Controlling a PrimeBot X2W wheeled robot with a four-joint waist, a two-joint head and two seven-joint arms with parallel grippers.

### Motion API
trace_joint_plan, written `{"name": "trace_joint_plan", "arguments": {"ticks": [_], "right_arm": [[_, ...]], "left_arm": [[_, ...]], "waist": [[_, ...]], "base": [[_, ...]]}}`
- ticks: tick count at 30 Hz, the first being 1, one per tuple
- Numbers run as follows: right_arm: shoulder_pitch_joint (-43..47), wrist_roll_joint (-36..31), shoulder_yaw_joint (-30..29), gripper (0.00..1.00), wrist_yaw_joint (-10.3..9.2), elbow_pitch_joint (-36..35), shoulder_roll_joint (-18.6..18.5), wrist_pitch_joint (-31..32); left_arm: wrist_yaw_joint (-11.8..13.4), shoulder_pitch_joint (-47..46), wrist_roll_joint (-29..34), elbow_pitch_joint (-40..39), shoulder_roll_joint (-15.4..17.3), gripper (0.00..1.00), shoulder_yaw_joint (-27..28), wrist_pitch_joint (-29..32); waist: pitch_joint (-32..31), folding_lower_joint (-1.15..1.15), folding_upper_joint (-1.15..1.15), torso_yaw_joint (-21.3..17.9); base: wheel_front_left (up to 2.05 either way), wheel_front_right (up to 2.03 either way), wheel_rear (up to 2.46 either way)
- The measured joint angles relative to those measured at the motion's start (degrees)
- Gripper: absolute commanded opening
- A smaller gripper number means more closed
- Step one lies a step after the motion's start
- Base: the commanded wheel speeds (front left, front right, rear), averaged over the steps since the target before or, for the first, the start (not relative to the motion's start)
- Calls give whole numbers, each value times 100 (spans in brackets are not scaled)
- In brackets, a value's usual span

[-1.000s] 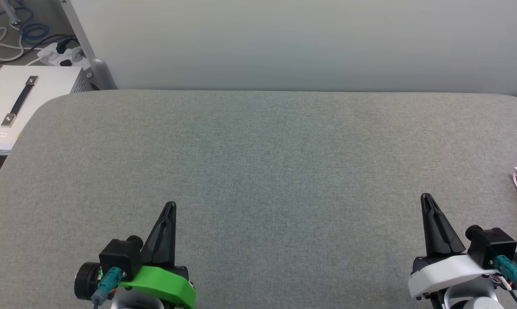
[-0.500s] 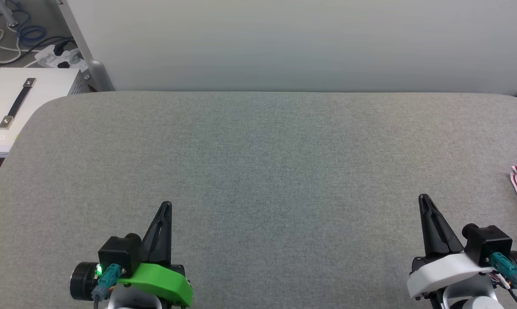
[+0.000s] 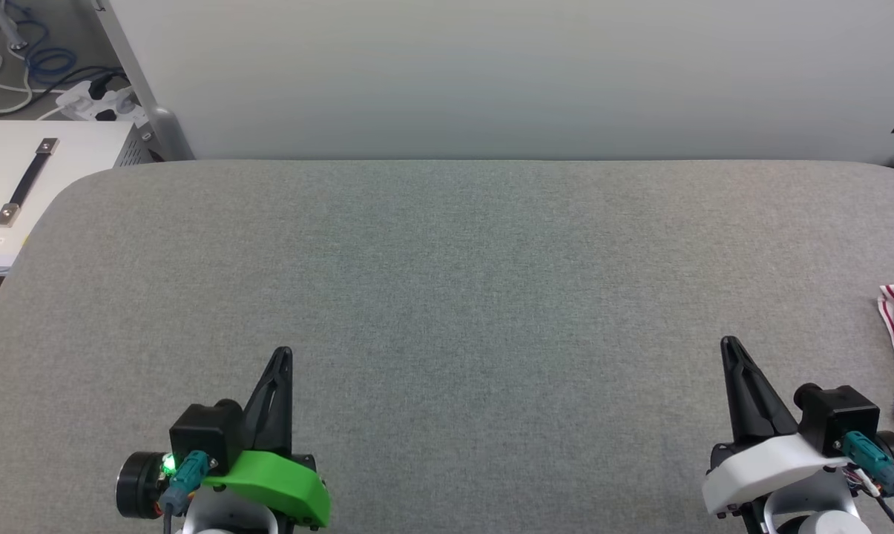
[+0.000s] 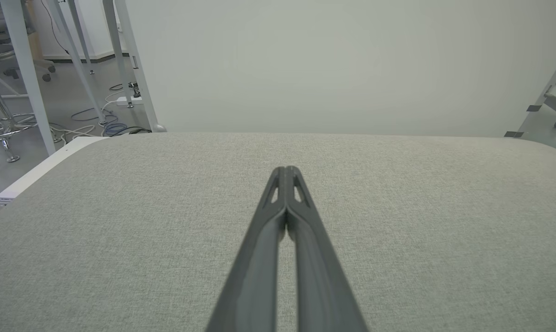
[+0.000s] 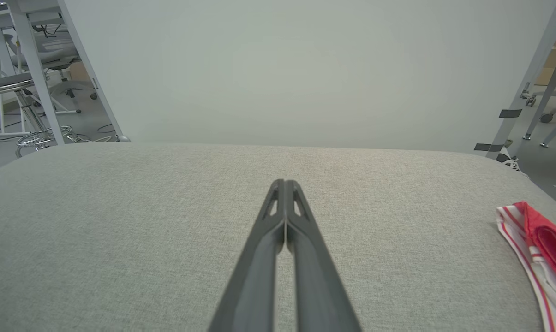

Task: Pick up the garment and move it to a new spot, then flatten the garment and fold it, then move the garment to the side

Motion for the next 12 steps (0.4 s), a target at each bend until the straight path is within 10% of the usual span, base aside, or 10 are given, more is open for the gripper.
{"name": "trace_joint_plan", "arguments": {"ticks": [12], "right_arm": [[-3, -83, 11, 0, 0, -25, 0, 134]], "left_arm": [[92, -9, 147, -37, -10, 0, 48, 142]], "waist": [[-13, 0, 0, -31]], "base": [[0, 0, 0]]}}
